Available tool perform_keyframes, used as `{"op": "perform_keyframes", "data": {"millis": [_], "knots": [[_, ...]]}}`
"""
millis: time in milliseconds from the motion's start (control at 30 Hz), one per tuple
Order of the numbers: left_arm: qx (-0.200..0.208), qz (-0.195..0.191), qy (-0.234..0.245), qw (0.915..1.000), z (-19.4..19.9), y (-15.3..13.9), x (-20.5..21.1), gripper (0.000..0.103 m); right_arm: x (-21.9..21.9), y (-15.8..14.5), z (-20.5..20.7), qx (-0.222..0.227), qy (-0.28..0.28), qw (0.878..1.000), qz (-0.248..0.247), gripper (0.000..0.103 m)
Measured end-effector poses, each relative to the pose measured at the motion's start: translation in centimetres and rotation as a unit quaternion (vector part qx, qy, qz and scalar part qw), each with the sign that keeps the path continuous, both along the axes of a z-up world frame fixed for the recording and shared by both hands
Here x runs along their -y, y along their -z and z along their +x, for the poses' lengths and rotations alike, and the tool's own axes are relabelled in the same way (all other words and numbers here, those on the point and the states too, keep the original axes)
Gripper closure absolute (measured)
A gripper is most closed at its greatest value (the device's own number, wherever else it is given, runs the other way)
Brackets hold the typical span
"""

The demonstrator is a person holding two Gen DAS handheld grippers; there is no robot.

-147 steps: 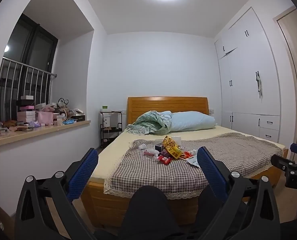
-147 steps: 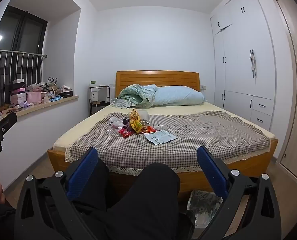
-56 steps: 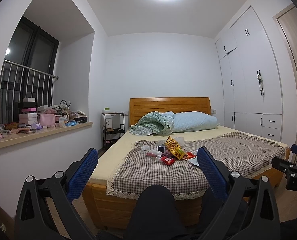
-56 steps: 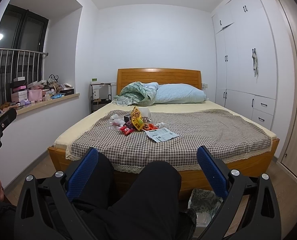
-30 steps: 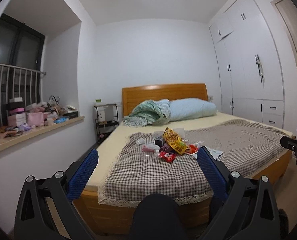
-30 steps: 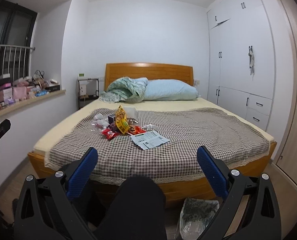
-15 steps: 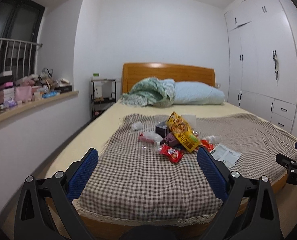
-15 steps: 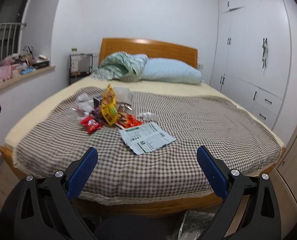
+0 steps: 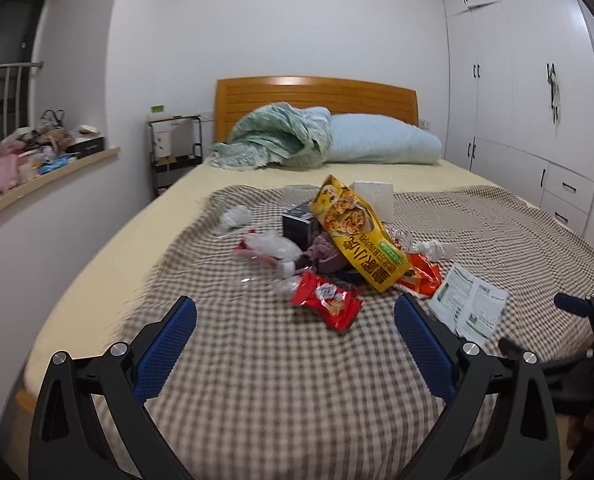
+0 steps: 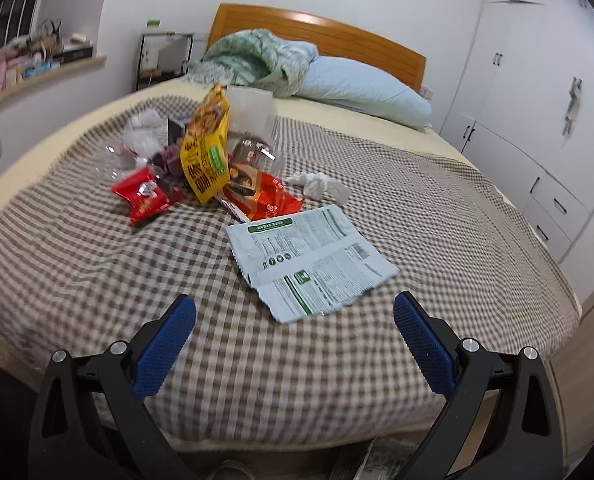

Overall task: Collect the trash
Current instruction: 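Reach both tools to the bed and grasp the yellow snack bag with left, then grasp the white printed leaflet with the right tool while left holds the yellow bag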

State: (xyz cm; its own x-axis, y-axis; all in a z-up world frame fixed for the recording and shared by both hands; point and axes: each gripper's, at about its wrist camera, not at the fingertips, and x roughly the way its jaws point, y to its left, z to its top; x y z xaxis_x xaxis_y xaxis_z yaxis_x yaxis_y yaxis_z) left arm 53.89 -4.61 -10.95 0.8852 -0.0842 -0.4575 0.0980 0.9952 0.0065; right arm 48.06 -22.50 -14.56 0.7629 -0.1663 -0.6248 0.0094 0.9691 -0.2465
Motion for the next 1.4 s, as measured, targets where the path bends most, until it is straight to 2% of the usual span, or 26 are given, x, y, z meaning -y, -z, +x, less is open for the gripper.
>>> {"op": "perform_keyframes", "data": {"millis": [67, 133, 233, 400, 467, 567, 600, 633, 667, 733, 800, 900, 933, 967, 1000, 1067, 1100, 1233, 1267, 1333, 1400], "knots": [[-0.031, -0.008, 0.002, 0.9995, 3.1, 0.6, 0.9, 0.007, 0.1, 0.8, 1.3, -0.004, 0.005, 1.000, -0.010, 0.008], [-0.057, -0.037, 0.015, 0.9976, 6.5, 1.0, 1.8, 0.007, 0.7, 1.6, 2.5, -0.010, 0.007, 1.000, -0.002, 0.008], [-0.062, -0.054, 0.022, 0.9964, 10.5, 1.4, 4.0, 0.007, 2.0, 2.8, 3.7, -0.018, 0.013, 1.000, 0.014, 0.008], [-0.102, -0.052, 0.046, 0.9924, 17.7, 3.1, 9.0, 0.007, 3.0, 4.1, 5.3, -0.025, 0.019, 0.999, 0.035, 0.008], [-0.114, -0.022, 0.051, 0.9919, 20.3, 4.2, 11.0, 0.010, 2.6, 4.6, 6.0, -0.028, 0.011, 0.999, 0.030, 0.008], [-0.128, 0.011, 0.051, 0.9904, 22.3, 5.3, 12.3, 0.027, 1.4, 4.9, 7.2, -0.025, -0.002, 1.000, 0.002, 0.008], [-0.132, 0.009, 0.044, 0.9902, 22.7, 5.6, 12.1, 0.046, 0.9, 5.1, 7.6, -0.022, -0.006, 1.000, -0.016, 0.008], [-0.148, -0.017, 0.049, 0.9877, 22.9, 6.1, 11.4, 0.061, 0.5, 5.2, 8.0, -0.022, -0.008, 0.999, -0.029, 0.008], [-0.155, -0.035, 0.051, 0.9860, 22.7, 6.2, 10.8, 0.068, 0.2, 5.4, 8.5, -0.023, -0.011, 0.999, -0.037, 0.008], [-0.163, -0.068, 0.065, 0.9821, 21.8, 6.0, 9.3, 0.093, -0.2, 5.7, 9.7, -0.025, -0.012, 0.999, -0.038, 0.008], [-0.154, -0.064, 0.065, 0.9838, 20.8, 5.4, 8.3, 0.100, -0.5, 6.1, 10.9, -0.030, -0.005, 0.999, -0.044, 0.008], [-0.151, -0.081, 0.061, 0.9834, 18.9, 4.3, 5.9, 0.102, -0.6, 6.2, 12.2, -0.029, 0.002, 0.999, -0.046, 0.008], [-0.152, -0.090, 0.061, 0.9824, 18.3, 3.8, 5.0, 0.103, -0.5, 6.1, 12.4, -0.028, 0.002, 0.999, -0.046, 0.020], [-0.149, -0.093, 0.059, 0.9826, 17.7, 3.5, 4.2, 0.103, -0.4, 5.7, 12.4, -0.024, -0.002, 0.999, -0.041, 0.060], [-0.146, -0.095, 0.056, 0.9831, 17.2, 3.1, 3.5, 0.103, -0.1, 5.5, 12.4, -0.026, -0.004, 0.999, -0.035, 0.081], [-0.141, -0.096, 0.052, 0.9840, 16.2, 2.5, 2.6, 0.103, 0.9, 4.8, 12.2, -0.032, -0.002, 0.999, -0.014, 0.090], [-0.139, -0.098, 0.051, 0.9841, 15.6, 2.4, 2.4, 0.103, 1.5, 3.8, 11.4, -0.021, -0.004, 1.000, -0.003, 0.091], [-0.132, -0.108, 0.052, 0.9840, 11.8, 1.9, 2.0, 0.103, 3.2, -1.5, 6.0, 0.081, -0.003, 0.997, 0.015, 0.097], [-0.130, -0.105, 0.053, 0.9844, 10.9, 1.9, 2.1, 0.103, 4.4, -2.3, 5.1, 0.087, 0.007, 0.996, 0.032, 0.097], [-0.128, -0.109, 0.060, 0.9840, 9.3, 1.8, 2.3, 0.103, 7.8, -2.5, 4.3, 0.072, 0.028, 0.992, 0.102, 0.100], [-0.129, -0.114, 0.065, 0.9829, 8.2, 1.7, 2.4, 0.103, 11.5, -2.0, 2.8, 0.069, 0.069, 0.983, 0.157, 0.100]]}}
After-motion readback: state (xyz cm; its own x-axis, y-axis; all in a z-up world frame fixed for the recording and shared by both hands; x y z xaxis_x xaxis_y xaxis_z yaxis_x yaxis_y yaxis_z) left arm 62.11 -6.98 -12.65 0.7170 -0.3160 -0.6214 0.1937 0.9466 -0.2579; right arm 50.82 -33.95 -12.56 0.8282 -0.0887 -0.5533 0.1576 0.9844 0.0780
